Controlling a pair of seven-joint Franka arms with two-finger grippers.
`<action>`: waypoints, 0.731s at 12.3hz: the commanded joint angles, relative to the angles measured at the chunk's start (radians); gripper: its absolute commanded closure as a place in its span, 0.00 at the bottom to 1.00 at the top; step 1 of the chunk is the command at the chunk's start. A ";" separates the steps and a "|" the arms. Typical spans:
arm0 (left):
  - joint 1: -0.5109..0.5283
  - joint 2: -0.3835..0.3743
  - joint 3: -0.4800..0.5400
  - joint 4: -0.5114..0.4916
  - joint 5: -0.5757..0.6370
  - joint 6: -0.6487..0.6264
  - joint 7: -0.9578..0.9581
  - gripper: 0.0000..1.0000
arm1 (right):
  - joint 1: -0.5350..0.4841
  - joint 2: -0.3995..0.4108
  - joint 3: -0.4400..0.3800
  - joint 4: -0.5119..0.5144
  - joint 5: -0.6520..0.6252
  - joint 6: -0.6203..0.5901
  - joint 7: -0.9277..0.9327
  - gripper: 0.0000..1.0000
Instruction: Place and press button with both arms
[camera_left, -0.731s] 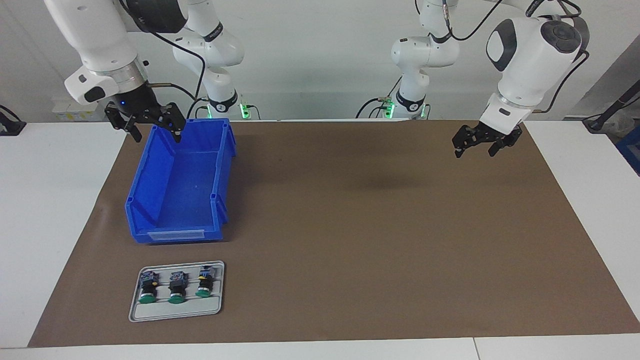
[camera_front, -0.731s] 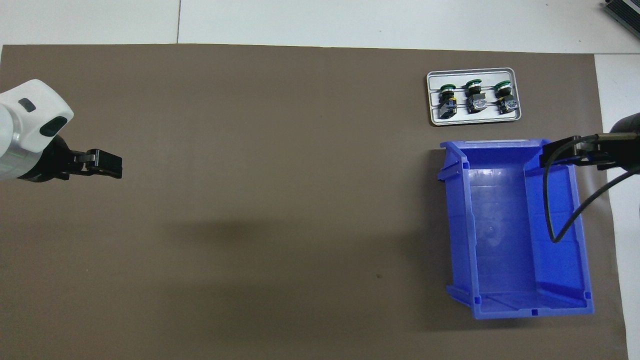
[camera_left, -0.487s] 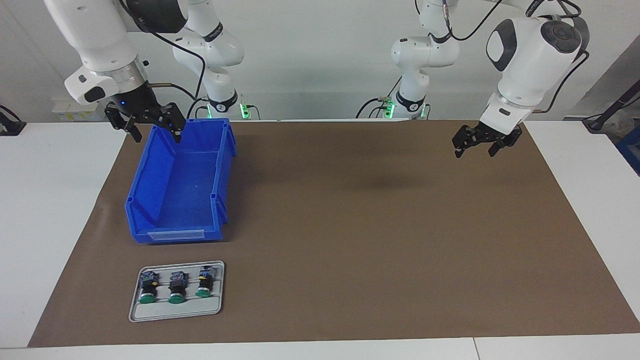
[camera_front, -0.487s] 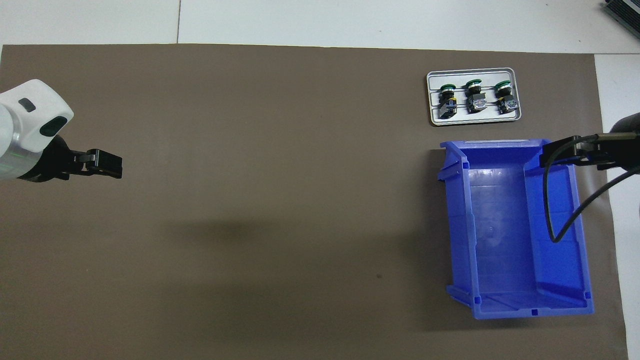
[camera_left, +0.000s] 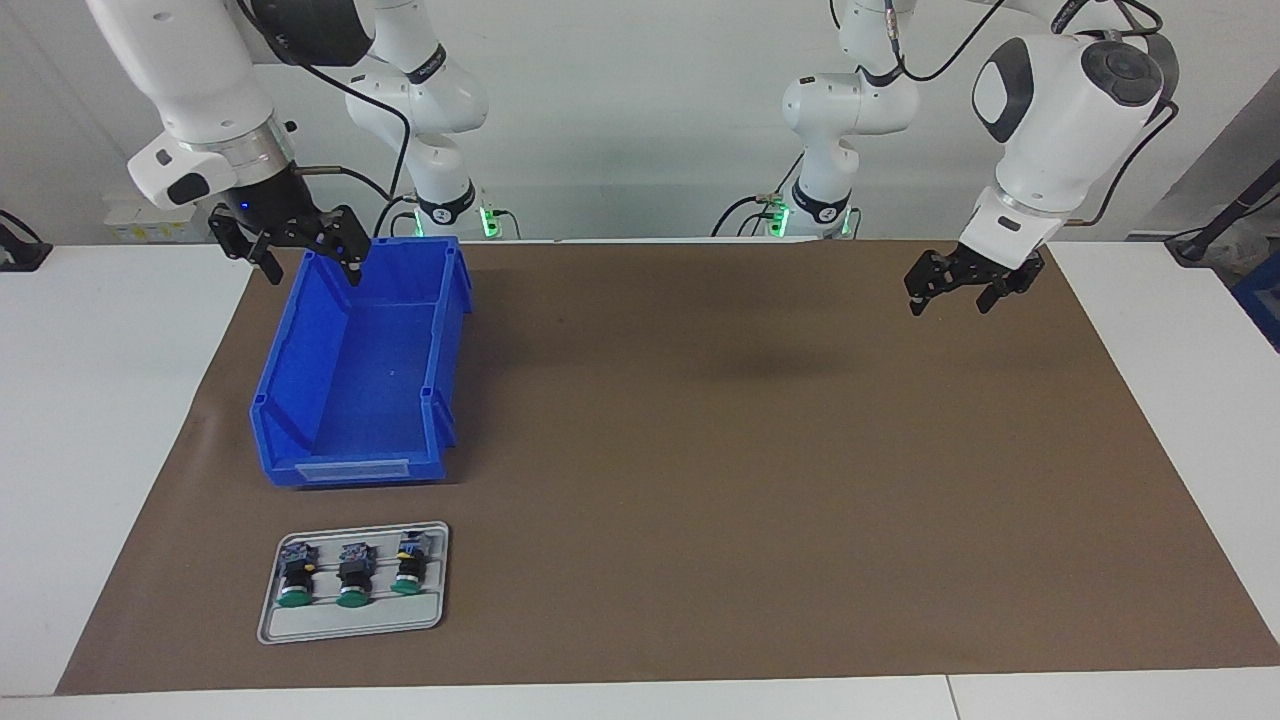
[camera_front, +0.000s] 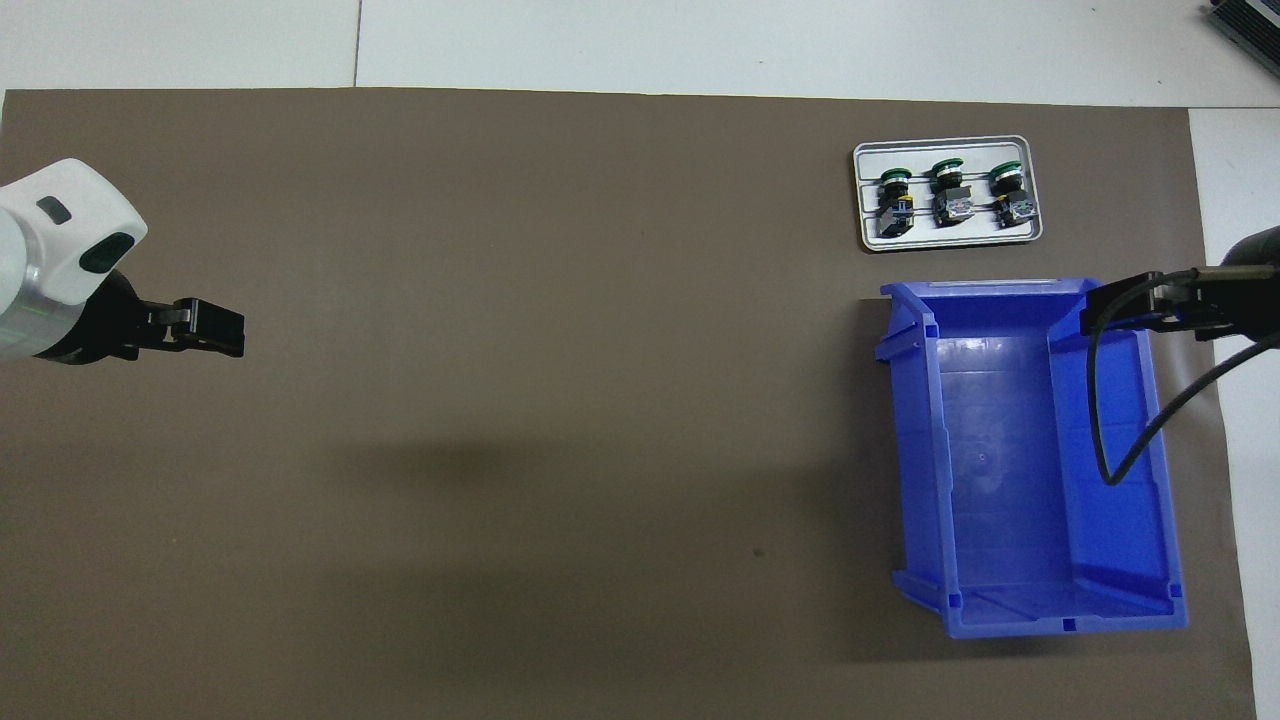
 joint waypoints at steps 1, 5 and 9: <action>0.012 -0.026 -0.009 -0.023 0.017 0.005 0.005 0.00 | -0.019 0.018 0.004 -0.006 0.003 0.056 -0.024 0.03; 0.012 -0.026 -0.009 -0.021 0.017 0.005 0.005 0.00 | -0.046 0.170 0.004 0.112 -0.008 0.087 -0.062 0.03; 0.012 -0.026 -0.009 -0.023 0.017 0.005 0.005 0.00 | -0.049 0.431 0.009 0.347 -0.002 0.129 -0.107 0.04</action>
